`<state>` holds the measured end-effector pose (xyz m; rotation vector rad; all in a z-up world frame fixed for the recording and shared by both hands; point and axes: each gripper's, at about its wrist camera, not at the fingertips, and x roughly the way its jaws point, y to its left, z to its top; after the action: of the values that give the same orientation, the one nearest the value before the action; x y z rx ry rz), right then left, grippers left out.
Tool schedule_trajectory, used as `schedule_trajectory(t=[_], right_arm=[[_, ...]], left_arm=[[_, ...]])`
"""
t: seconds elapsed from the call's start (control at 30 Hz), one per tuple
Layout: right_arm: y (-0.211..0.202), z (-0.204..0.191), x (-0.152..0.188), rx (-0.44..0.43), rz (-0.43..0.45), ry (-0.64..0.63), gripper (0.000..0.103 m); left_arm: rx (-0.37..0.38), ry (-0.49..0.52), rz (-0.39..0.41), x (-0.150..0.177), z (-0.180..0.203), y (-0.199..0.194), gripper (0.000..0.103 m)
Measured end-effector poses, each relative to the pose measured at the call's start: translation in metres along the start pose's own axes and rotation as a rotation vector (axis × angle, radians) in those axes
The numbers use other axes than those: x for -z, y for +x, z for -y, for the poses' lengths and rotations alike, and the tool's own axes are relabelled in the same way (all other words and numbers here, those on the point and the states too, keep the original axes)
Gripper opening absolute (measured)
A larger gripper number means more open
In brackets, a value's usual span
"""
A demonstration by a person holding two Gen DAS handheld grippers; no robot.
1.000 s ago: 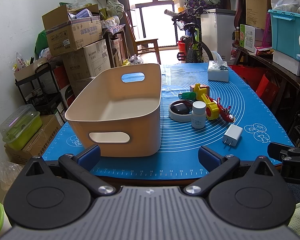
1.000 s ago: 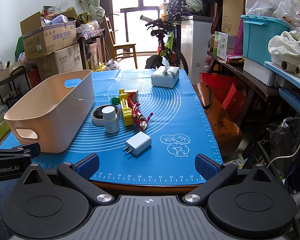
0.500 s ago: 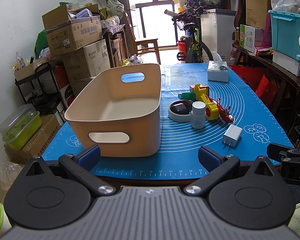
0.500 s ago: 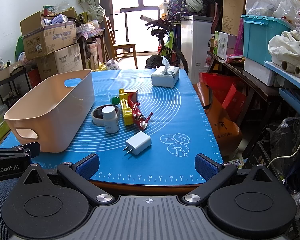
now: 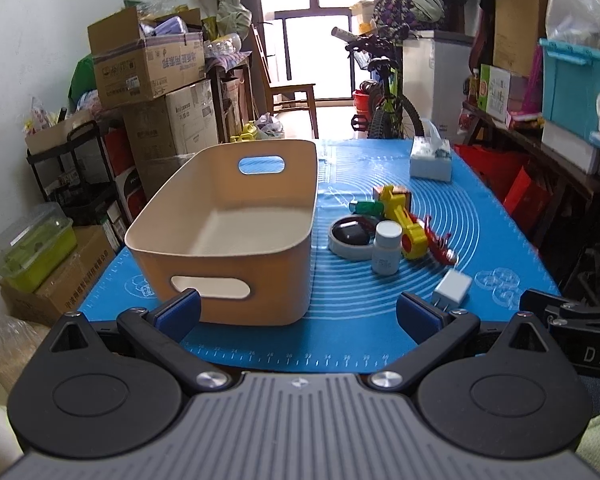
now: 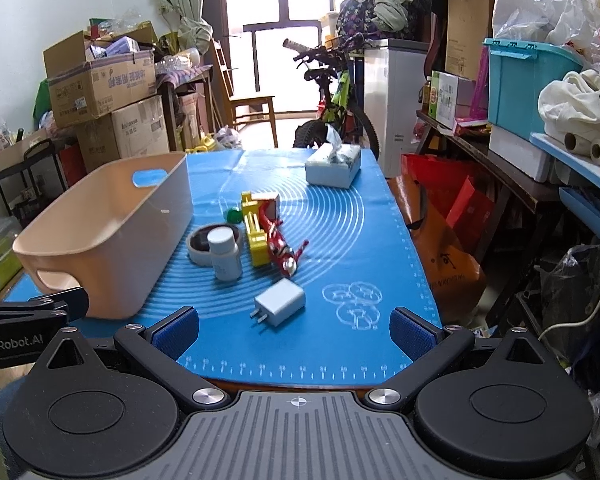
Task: Organize rigid objects
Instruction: 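Move the left tool to the basket rim while the right tool approaches the white charger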
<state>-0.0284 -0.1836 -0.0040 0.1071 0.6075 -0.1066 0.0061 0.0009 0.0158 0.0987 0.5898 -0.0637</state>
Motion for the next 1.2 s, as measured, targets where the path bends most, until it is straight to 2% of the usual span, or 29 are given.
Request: schedule_trajectory(t=[0.23, 0.4, 0.6, 0.8, 0.93, 1.0, 1.1, 1.2], right_arm=[[0.008, -0.003, -0.029, 0.002, 0.049, -0.012, 0.1], [0.035, -0.008, -0.041, 0.004, 0.045, -0.011, 0.1], [0.08, -0.017, -0.044, -0.003, -0.004, -0.012, 0.1], [0.126, -0.014, -0.04, 0.003, -0.086, 0.053, 0.1], [0.15, -0.013, -0.038, 0.032, -0.131, 0.081, 0.1], [0.158, -0.013, -0.035, 0.043, -0.15, 0.08, 0.1], [0.169, -0.015, -0.03, 0.065, -0.178, 0.063, 0.1], [0.176, -0.016, -0.026, 0.075, -0.215, 0.063, 0.1]], left_arm=[[-0.014, -0.038, 0.003, -0.038, -0.022, 0.016, 0.103], [-0.072, -0.113, -0.035, -0.065, -0.059, 0.047, 0.103], [-0.194, -0.18, -0.103, -0.077, -0.105, 0.097, 0.103], [-0.269, -0.127, -0.15, -0.083, -0.129, 0.135, 0.102], [-0.252, -0.106, -0.202, -0.081, -0.138, 0.157, 0.101], [-0.24, -0.102, -0.231, -0.08, -0.144, 0.166, 0.081], [-0.224, -0.114, -0.267, -0.078, -0.152, 0.174, 0.08], [-0.176, -0.145, -0.297, -0.077, -0.158, 0.179, 0.079]])
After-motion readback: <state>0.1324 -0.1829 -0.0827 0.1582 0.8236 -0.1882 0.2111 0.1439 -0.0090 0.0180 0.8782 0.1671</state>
